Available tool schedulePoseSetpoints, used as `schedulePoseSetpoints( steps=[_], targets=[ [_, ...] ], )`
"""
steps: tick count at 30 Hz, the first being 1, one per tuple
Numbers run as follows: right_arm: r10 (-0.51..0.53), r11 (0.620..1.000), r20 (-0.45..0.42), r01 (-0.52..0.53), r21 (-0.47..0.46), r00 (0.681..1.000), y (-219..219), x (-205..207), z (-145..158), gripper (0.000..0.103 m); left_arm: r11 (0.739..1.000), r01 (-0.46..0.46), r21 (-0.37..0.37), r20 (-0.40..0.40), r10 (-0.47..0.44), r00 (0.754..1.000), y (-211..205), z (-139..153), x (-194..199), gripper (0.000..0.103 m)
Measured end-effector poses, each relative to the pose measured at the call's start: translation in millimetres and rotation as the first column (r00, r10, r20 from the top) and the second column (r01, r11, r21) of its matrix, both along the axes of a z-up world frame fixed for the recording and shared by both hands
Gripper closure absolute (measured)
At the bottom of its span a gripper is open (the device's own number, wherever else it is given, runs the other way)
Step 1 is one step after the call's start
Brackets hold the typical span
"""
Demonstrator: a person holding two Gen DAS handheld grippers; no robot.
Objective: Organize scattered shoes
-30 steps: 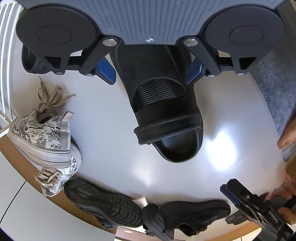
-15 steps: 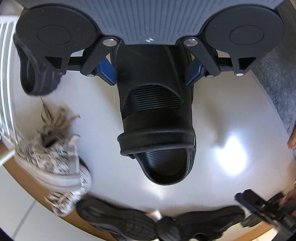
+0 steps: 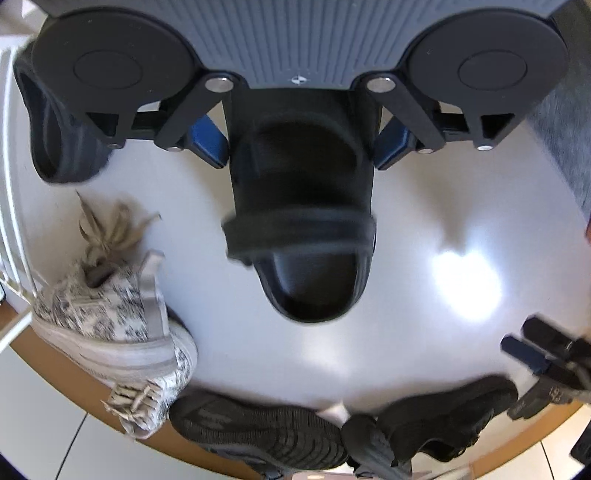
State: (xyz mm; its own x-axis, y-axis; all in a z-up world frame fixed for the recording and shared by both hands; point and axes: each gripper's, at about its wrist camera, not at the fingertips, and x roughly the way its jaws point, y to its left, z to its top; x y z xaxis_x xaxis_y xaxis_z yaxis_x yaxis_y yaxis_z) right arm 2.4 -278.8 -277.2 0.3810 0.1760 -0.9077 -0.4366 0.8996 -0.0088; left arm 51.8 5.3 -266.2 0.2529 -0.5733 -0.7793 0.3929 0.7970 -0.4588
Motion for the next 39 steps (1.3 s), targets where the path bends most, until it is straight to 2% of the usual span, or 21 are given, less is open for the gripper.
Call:
schedulePoseSetpoints(
  steps=[5, 11, 15, 22, 25, 29, 34, 39],
  targets=[
    [-0.005, 1.000, -0.011, 0.005, 0.006, 1.000, -5, -2, -1, 0.012, 1.000, -0.011, -0.001, -0.002, 0.011, 1.000, 2, -2, 2, 0.016],
    [-0.113, 0.993, -0.033, 0.113, -0.019, 0.993, -26, -8, -2, 0.013, 1.000, -0.009, 0.001, -0.005, 0.009, 1.000, 2, -3, 2, 0.016],
    [-0.255, 0.967, -0.057, 0.253, -0.034, 0.965, -51, -7, -3, 0.014, 1.000, -0.012, 0.000, -0.006, 0.012, 1.000, 2, -2, 2, 0.016],
    [-0.360, 0.931, -0.039, 0.356, -0.079, 0.932, -67, -5, -5, 0.014, 1.000, -0.005, 0.002, -0.006, 0.005, 1.000, 0, -2, 2, 0.016],
    [-0.402, 0.915, -0.048, 0.398, -0.071, 0.915, -75, -4, -6, 0.013, 1.000, -0.001, 0.002, -0.002, 0.001, 1.000, -1, -1, 2, 0.016],
    [-0.446, 0.895, -0.046, 0.443, -0.059, 0.894, -81, -6, -4, 0.013, 1.000, -0.002, -0.001, 0.003, 0.002, 1.000, -1, 0, 1, 0.016],
    [-0.459, 0.886, 0.054, 0.462, -0.047, 0.887, -80, -10, 14, 0.015, 1.000, -0.004, 0.000, 0.000, 0.004, 1.000, -3, -1, 2, 0.016],
    [-0.462, 0.886, 0.006, 0.462, -0.043, 0.887, -77, -14, 5, 0.015, 1.000, -0.003, -0.008, 0.015, 0.003, 1.000, -8, 4, 3, 0.016]
  ],
)
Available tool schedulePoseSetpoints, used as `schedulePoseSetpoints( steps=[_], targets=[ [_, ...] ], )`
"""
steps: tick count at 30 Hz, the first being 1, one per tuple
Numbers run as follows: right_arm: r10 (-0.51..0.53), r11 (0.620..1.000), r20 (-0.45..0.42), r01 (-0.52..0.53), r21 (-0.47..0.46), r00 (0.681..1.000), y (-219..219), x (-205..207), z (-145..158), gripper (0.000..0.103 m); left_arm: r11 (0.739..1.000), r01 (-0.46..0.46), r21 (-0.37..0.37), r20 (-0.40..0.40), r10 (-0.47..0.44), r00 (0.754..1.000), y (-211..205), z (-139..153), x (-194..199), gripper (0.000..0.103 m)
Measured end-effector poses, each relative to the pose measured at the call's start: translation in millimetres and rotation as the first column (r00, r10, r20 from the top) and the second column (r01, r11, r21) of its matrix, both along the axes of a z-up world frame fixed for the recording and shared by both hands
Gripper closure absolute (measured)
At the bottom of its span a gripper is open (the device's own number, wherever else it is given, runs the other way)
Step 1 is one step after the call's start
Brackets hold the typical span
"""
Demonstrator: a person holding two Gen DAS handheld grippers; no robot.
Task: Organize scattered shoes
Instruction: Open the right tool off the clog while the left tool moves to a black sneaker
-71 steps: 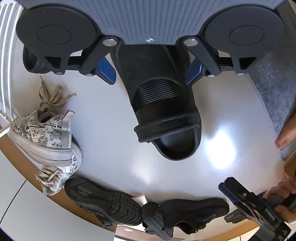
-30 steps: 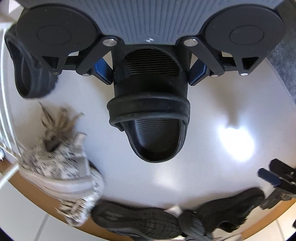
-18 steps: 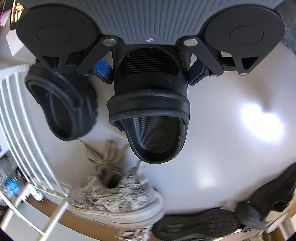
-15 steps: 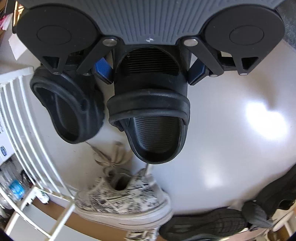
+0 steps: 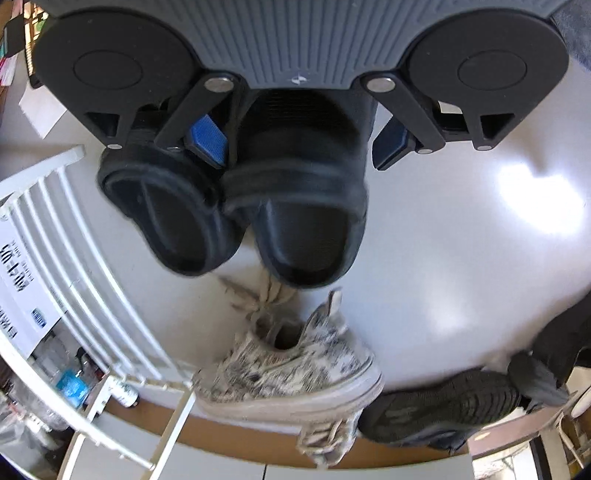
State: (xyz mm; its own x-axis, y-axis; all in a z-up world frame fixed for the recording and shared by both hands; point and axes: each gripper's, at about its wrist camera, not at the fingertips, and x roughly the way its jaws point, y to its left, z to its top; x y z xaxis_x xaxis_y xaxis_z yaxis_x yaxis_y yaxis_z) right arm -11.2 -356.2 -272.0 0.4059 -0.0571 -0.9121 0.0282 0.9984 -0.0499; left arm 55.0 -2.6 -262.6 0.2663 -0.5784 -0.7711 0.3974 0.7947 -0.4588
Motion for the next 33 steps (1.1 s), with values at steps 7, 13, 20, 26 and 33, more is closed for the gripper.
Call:
schedulePoseSetpoints(
  steps=[7, 13, 20, 26, 33],
  targets=[
    [0.029, 0.998, -0.003, -0.029, -0.052, 1.000, 2, -7, -5, 0.022, 1.000, -0.011, 0.003, 0.009, 0.011, 1.000, 0, 2, 4, 0.016],
    [0.021, 0.998, -0.011, -0.022, -0.058, 1.000, 2, -2, -6, 0.034, 1.000, -0.022, -0.001, 0.026, 0.022, 0.999, 3, 7, 8, 0.016],
    [-0.010, 0.998, -0.006, 0.010, -0.060, 1.000, 2, -3, -4, 0.033, 0.999, -0.037, -0.005, 0.038, 0.037, 0.999, 8, 11, 12, 0.016],
    [-0.025, 1.000, 0.012, 0.025, 0.006, 1.000, 6, -20, 8, 0.032, 0.999, -0.044, -0.018, 0.071, 0.045, 0.996, -1, 22, 28, 0.016],
    [0.019, 0.999, 0.089, -0.023, 0.042, 0.996, 10, -28, 31, 0.032, 1.000, -0.014, 0.012, 0.136, 0.012, 0.991, -19, 57, 49, 0.016]
  ],
)
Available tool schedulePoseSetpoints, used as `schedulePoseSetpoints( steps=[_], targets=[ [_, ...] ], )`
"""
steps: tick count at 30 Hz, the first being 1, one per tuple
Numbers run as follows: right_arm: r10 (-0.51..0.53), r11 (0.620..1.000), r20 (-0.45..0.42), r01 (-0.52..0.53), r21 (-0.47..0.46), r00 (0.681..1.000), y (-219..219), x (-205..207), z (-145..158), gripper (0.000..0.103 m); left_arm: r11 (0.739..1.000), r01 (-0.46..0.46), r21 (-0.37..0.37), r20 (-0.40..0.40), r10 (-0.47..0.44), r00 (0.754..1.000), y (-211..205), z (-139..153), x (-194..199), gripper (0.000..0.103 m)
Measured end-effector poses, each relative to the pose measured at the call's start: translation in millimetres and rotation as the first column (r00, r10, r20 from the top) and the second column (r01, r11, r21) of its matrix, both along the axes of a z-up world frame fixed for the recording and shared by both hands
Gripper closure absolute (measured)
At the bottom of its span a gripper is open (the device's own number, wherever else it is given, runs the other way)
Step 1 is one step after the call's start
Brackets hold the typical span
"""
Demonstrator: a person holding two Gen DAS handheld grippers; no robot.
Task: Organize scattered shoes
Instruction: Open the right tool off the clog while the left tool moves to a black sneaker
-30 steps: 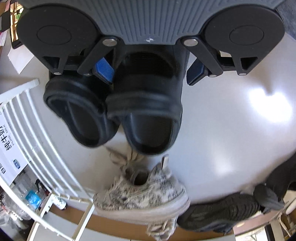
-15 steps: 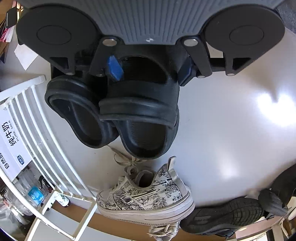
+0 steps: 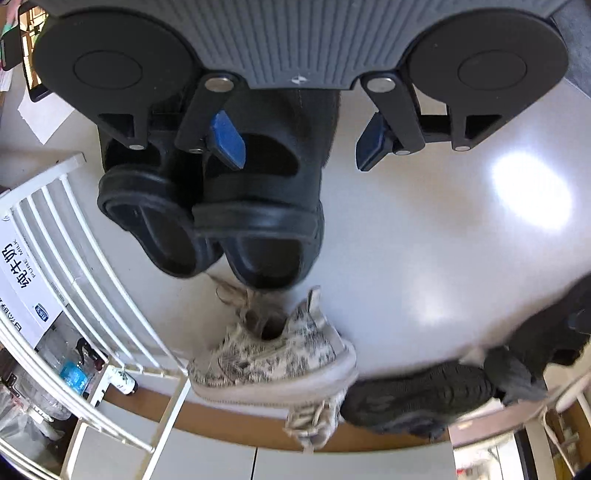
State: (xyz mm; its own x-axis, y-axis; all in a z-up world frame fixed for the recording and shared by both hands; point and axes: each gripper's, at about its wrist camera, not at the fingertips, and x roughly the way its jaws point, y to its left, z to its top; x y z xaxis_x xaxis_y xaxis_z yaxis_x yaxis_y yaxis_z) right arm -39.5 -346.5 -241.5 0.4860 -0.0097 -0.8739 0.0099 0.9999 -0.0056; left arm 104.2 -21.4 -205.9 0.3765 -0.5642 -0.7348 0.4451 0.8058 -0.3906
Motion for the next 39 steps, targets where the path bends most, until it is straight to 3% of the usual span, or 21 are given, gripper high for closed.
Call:
schedulePoseSetpoints(
  steps=[4, 9, 13, 17, 21, 23, 27, 30, 32, 36, 39],
  targets=[
    [0.026, 0.999, 0.047, -0.028, 0.041, 0.999, 4, 2, 22, 0.027, 1.000, -0.016, 0.026, 0.009, 0.016, 1.000, -1, 23, 10, 0.016],
    [0.050, 0.998, 0.149, -0.053, 0.015, 0.988, 10, 5, 57, 0.016, 0.995, -0.069, 0.068, 0.027, 0.067, 0.997, 17, 43, 12, 0.016],
    [0.087, 0.996, 0.130, -0.084, -0.028, 0.988, 13, 10, 68, 0.014, 0.985, -0.152, 0.079, 0.049, 0.148, 0.988, 41, 71, 9, 0.015],
    [0.055, 0.998, 0.107, -0.058, 0.025, 0.993, 10, 15, 80, 0.014, 0.974, -0.199, 0.108, 0.074, 0.192, 0.979, 58, 93, 8, 0.015],
    [0.046, 0.999, 0.118, -0.049, 0.017, 0.992, 11, 19, 98, 0.014, 0.969, -0.212, 0.129, 0.087, 0.202, 0.975, 69, 99, 10, 0.014],
    [0.026, 1.000, 0.138, -0.025, -0.008, 0.990, 12, 21, 106, 0.014, 0.960, -0.240, 0.142, 0.093, 0.228, 0.969, 77, 97, 11, 0.014],
    [-0.094, 0.995, 0.204, 0.086, 0.046, 0.974, 7, 20, 123, 0.014, 0.945, -0.281, 0.165, 0.099, 0.267, 0.958, 97, 85, 14, 0.015],
    [-0.038, 0.992, 0.239, 0.065, -0.107, 0.970, 12, 15, 110, 0.015, 0.941, -0.291, 0.175, 0.110, 0.275, 0.955, 114, 69, 16, 0.019],
    [-0.034, 0.990, 0.237, 0.066, -0.128, 0.971, 10, 14, 98, 0.018, 0.931, -0.302, 0.206, 0.127, 0.281, 0.951, 124, 55, 19, 0.023],
    [-0.059, 0.997, 0.181, 0.066, -0.030, 0.982, 3, 19, 62, 0.028, 0.907, -0.312, 0.281, 0.149, 0.280, 0.948, 141, 18, 36, 0.031],
    [-0.015, 1.000, 0.161, 0.014, 0.012, 0.987, 5, 20, 45, 0.036, 0.891, -0.305, 0.337, 0.176, 0.258, 0.950, 147, 2, 42, 0.042]
  ],
)
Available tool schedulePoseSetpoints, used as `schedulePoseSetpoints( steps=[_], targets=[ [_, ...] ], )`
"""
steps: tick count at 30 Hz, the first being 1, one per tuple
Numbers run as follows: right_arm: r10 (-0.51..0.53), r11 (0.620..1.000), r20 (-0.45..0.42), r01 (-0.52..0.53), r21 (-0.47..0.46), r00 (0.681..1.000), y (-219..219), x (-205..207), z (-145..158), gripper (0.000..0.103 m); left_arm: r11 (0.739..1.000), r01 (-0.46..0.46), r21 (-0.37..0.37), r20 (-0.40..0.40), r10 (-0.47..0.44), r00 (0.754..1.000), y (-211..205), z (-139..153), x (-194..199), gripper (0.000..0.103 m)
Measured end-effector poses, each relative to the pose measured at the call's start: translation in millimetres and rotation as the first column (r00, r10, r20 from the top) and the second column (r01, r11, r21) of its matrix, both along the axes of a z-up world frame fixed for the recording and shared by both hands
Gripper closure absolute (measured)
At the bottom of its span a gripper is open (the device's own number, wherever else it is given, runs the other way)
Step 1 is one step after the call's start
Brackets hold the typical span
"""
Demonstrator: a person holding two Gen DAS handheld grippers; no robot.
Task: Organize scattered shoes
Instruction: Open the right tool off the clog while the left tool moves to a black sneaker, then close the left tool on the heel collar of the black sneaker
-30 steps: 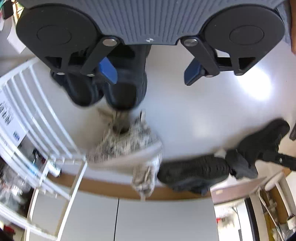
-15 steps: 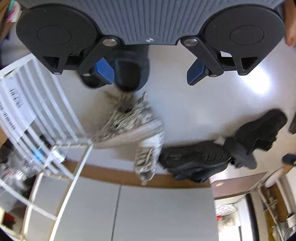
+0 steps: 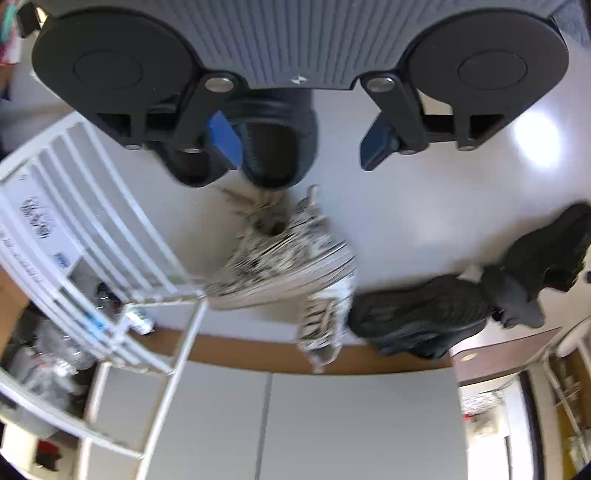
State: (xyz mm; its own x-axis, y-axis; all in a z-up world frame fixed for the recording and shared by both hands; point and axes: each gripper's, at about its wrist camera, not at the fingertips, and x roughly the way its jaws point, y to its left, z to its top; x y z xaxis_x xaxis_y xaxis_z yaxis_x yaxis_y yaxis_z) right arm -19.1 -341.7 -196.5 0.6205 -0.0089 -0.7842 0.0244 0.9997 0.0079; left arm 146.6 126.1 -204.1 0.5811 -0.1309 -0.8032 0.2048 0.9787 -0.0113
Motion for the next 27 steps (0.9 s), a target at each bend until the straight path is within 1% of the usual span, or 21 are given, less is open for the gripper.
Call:
schedulePoseSetpoints(
  steps=[1, 2, 3, 6, 8, 9, 12, 14, 15, 18, 22, 24, 27],
  targets=[
    [0.008, 1.000, -0.006, -0.008, 0.009, 1.000, 1, 1, -3, 0.036, 0.999, 0.014, 0.033, 0.011, -0.014, 1.000, 3, -5, 2, 0.045],
    [0.026, 0.999, -0.010, -0.026, 0.022, 1.000, 2, 0, -5, 0.037, 0.999, 0.020, 0.047, 0.019, -0.020, 1.000, 4, -7, 3, 0.045],
    [0.050, 0.998, -0.013, -0.049, 0.036, 0.999, 4, 0, -7, 0.037, 0.998, 0.017, 0.054, 0.039, -0.019, 0.999, 10, -12, 7, 0.045],
    [0.119, 0.992, -0.029, -0.118, 0.050, 0.992, 12, -6, -10, 0.037, 0.999, 0.022, 0.044, 0.051, -0.024, 0.998, 17, -19, 14, 0.045],
    [0.155, 0.987, -0.046, -0.153, 0.042, 0.987, 17, -11, -13, 0.037, 0.997, 0.054, 0.063, 0.061, -0.057, 0.997, 15, -26, 17, 0.045],
    [0.168, 0.986, -0.056, -0.166, 0.034, 0.984, 18, -15, -14, 0.037, 0.993, 0.080, 0.085, 0.071, -0.086, 0.994, 11, -30, 16, 0.045],
    [0.155, 0.988, -0.087, -0.151, 0.042, 0.984, 20, -24, -22, 0.036, 0.991, 0.095, 0.091, 0.110, -0.104, 0.988, 7, -38, 15, 0.046],
    [0.156, 0.987, -0.106, -0.151, 0.052, 0.982, 22, -26, -28, 0.036, 0.992, 0.091, 0.090, 0.119, -0.101, 0.988, 5, -41, 15, 0.050],
    [0.163, 0.986, -0.110, -0.159, 0.052, 0.980, 24, -26, -30, 0.036, 0.992, 0.088, 0.089, 0.119, -0.098, 0.988, 5, -44, 17, 0.050],
    [0.180, 0.983, -0.107, -0.175, 0.054, 0.978, 30, -26, -31, 0.036, 0.992, 0.079, 0.101, 0.127, -0.091, 0.988, 5, -54, 21, 0.052],
    [0.186, 0.982, -0.103, -0.180, 0.064, 0.977, 32, -26, -32, 0.036, 0.989, 0.106, 0.105, 0.129, -0.119, 0.984, 5, -59, 26, 0.050],
    [0.192, 0.980, -0.108, -0.186, 0.064, 0.975, 33, -26, -33, 0.036, 0.989, 0.118, 0.093, 0.133, -0.130, 0.983, 8, -61, 26, 0.052],
    [0.195, 0.980, -0.116, -0.189, 0.066, 0.974, 34, -27, -35, 0.036, 0.986, 0.141, 0.086, 0.140, -0.152, 0.978, 10, -60, 23, 0.057]
  ],
)
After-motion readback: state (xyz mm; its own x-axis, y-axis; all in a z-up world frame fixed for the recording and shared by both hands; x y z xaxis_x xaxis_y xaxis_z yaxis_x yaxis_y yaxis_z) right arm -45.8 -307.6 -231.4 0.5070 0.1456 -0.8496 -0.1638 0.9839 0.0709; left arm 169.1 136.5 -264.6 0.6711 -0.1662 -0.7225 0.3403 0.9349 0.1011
